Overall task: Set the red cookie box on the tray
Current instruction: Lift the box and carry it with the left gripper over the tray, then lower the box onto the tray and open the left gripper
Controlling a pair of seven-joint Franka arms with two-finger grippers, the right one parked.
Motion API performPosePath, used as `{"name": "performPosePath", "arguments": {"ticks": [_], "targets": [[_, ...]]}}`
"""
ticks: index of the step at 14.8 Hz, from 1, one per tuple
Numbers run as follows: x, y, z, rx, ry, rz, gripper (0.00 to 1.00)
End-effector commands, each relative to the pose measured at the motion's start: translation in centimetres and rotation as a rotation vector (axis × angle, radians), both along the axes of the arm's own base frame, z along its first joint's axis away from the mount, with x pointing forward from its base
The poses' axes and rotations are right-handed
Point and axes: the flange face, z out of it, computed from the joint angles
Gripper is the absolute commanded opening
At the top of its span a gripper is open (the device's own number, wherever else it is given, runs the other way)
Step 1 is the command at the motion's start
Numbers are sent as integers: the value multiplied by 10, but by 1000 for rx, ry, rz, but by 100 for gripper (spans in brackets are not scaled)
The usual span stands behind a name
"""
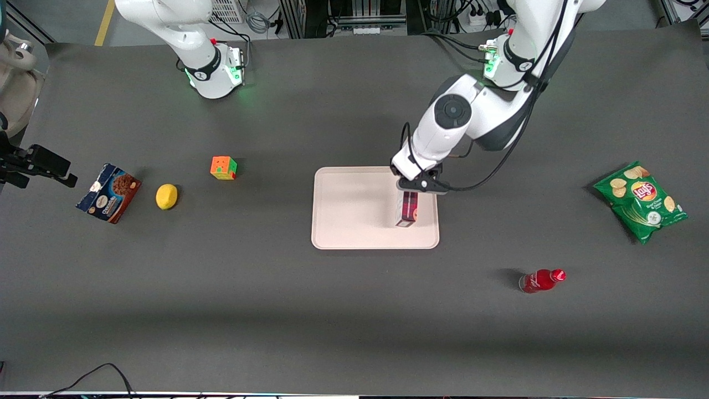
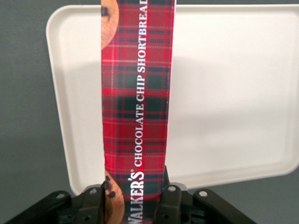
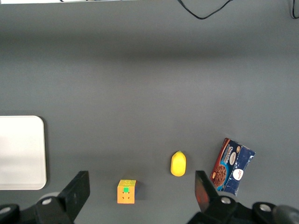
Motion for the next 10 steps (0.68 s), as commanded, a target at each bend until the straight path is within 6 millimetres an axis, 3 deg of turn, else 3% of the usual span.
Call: {"name": "performPosePath", "arguments": {"ticks": [1, 10], "targets": [[18, 3, -25, 13, -21, 28, 0], [34, 25, -43, 40, -24, 78, 1]]}}
